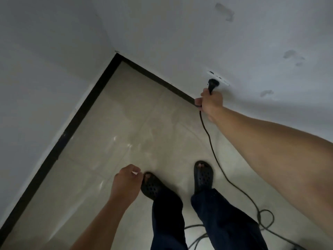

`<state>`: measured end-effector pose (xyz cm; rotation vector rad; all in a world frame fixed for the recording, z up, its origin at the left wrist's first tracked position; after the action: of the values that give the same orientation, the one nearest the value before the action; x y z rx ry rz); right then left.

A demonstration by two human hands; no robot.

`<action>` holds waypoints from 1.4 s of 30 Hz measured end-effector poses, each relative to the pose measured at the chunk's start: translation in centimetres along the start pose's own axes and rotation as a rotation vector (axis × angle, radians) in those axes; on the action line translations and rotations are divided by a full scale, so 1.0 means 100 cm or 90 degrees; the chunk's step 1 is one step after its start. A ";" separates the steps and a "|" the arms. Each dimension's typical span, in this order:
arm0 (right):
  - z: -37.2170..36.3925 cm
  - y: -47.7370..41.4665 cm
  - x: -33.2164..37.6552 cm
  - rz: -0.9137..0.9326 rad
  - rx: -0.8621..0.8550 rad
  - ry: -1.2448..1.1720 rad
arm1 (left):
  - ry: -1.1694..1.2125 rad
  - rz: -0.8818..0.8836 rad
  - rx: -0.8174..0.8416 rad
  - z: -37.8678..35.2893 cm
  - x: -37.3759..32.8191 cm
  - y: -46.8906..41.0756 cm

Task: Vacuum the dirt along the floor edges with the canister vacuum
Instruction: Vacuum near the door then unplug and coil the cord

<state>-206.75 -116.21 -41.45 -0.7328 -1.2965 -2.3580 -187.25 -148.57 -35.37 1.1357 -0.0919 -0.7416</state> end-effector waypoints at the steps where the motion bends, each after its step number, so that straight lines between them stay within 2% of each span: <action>1: -0.001 0.000 -0.001 -0.003 -0.011 -0.013 | -0.012 -0.007 0.001 0.003 0.001 -0.002; 6: 0.005 0.009 0.002 -0.035 -0.046 -0.047 | -0.040 -0.038 -0.003 0.025 -0.012 -0.008; 17: -0.001 0.010 0.005 -0.028 0.001 -0.022 | -0.075 -0.046 -0.052 0.049 -0.016 -0.008; 19: -0.017 0.032 -0.020 -0.055 0.065 0.064 | -0.068 -0.031 -0.052 0.049 -0.012 -0.004; 21: -0.044 0.080 -0.080 -0.107 0.149 0.132 | -0.045 -0.018 -0.050 0.051 -0.008 0.004; 24: -0.044 0.128 -0.143 -0.159 0.201 0.126 | -0.060 -0.035 -0.060 0.068 -0.010 0.010; 26: -0.018 0.121 -0.147 -0.150 0.177 0.115 | -0.080 -0.054 -0.081 0.083 -0.010 0.011; 29: 0.035 0.101 -0.116 -0.113 0.094 0.056 | -0.076 -0.051 -0.100 0.087 -0.014 0.014; 32: 0.094 0.108 -0.080 -0.131 0.051 -0.102 | -0.069 -0.056 -0.082 0.065 -0.030 0.033; 36: 0.185 0.161 -0.023 -0.133 0.027 -0.245 | -0.099 -0.114 -0.029 0.031 -0.075 0.086; 42: 0.310 0.280 0.047 -0.135 0.005 -0.471 | -0.245 -0.260 0.101 -0.020 -0.185 0.203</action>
<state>-187.33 -104.59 -6.06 -1.6381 -1.7226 -2.3142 -190.52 -131.94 -13.62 1.1635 -0.2515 -1.3336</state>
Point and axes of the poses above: each hand's wrist, its own y-axis away from the middle knuckle, its own z-axis out of the back of the hand, x = y × z, the point moved 8 cm from there along -y, towards the middle knuckle, and after that the axes turned 1 degree about z, right-handed, at the moved point
